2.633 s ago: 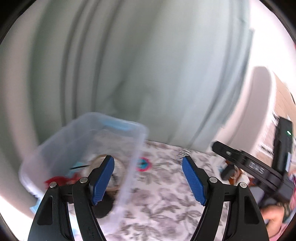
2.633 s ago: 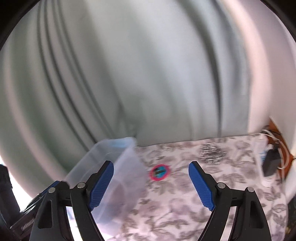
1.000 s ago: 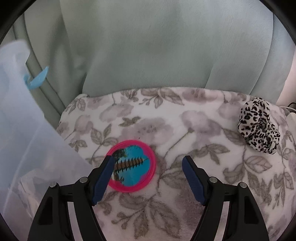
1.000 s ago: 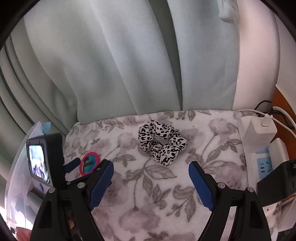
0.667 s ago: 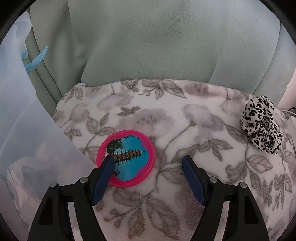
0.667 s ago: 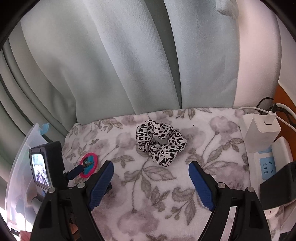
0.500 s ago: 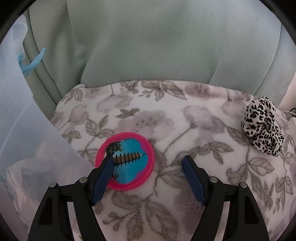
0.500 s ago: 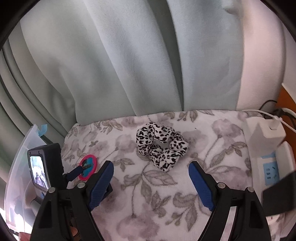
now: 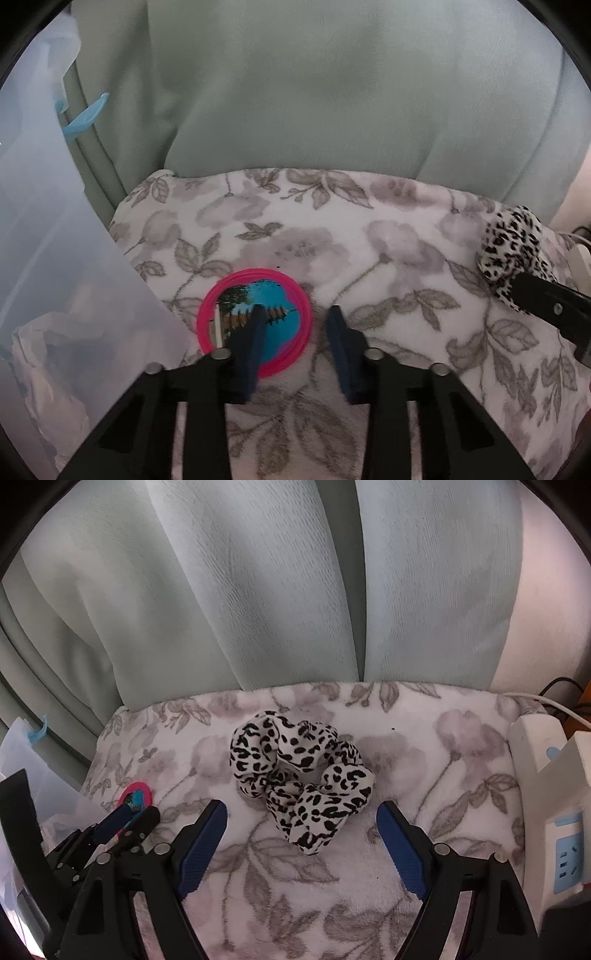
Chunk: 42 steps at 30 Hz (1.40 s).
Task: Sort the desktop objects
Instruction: 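Lower the left tool over the pink mirror while the right tool approaches the leopard scrunchie, then close the left tool on the pink mirror rim while the right tool grasps the leopard scrunchie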
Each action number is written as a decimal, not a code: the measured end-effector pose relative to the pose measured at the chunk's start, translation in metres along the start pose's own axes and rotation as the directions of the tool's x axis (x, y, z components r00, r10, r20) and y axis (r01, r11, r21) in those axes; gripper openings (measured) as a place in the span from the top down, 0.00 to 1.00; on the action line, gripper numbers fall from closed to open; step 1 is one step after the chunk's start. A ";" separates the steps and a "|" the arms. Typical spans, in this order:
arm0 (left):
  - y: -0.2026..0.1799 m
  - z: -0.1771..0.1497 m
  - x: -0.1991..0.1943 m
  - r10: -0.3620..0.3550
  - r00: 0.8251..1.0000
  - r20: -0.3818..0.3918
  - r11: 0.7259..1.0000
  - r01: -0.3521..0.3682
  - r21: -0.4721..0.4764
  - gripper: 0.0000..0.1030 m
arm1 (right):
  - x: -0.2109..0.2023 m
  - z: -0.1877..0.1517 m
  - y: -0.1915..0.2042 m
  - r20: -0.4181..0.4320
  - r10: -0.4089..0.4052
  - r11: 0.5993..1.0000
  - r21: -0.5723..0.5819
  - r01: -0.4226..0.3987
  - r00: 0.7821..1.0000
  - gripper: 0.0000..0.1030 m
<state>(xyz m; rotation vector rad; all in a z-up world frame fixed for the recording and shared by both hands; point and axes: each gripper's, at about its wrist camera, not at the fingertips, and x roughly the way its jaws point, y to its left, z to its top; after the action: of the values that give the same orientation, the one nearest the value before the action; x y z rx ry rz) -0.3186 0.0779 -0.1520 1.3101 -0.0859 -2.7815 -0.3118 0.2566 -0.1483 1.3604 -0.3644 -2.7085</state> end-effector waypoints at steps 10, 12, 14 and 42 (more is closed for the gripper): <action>-0.013 -0.012 -0.016 0.033 0.999 0.035 0.997 -0.036 0.074 0.76 | -0.001 -0.001 -0.006 -0.011 -0.001 1.000 0.000 0.001 1.000 0.17; -0.014 -0.015 -0.018 0.051 0.998 0.031 0.994 -0.054 0.093 0.76 | -0.001 -0.002 -0.005 -0.015 0.002 1.000 0.000 -0.002 1.000 0.17; -0.013 -0.018 -0.020 0.043 0.998 0.040 0.994 -0.047 0.101 0.76 | 0.000 -0.003 -0.004 -0.018 -0.001 1.000 -0.005 0.001 1.000 0.17; 0.008 -0.011 -0.003 0.150 0.984 -0.093 0.980 -0.160 -0.117 0.24 | 0.000 -0.008 0.006 -0.042 0.012 0.999 -0.043 -0.014 0.999 0.17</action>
<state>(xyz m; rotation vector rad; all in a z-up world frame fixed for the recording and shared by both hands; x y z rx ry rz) -0.3075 0.0701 -0.1564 1.3269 -0.0095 -2.5552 -0.3057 0.2497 -0.1514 1.3955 -0.3087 -2.6568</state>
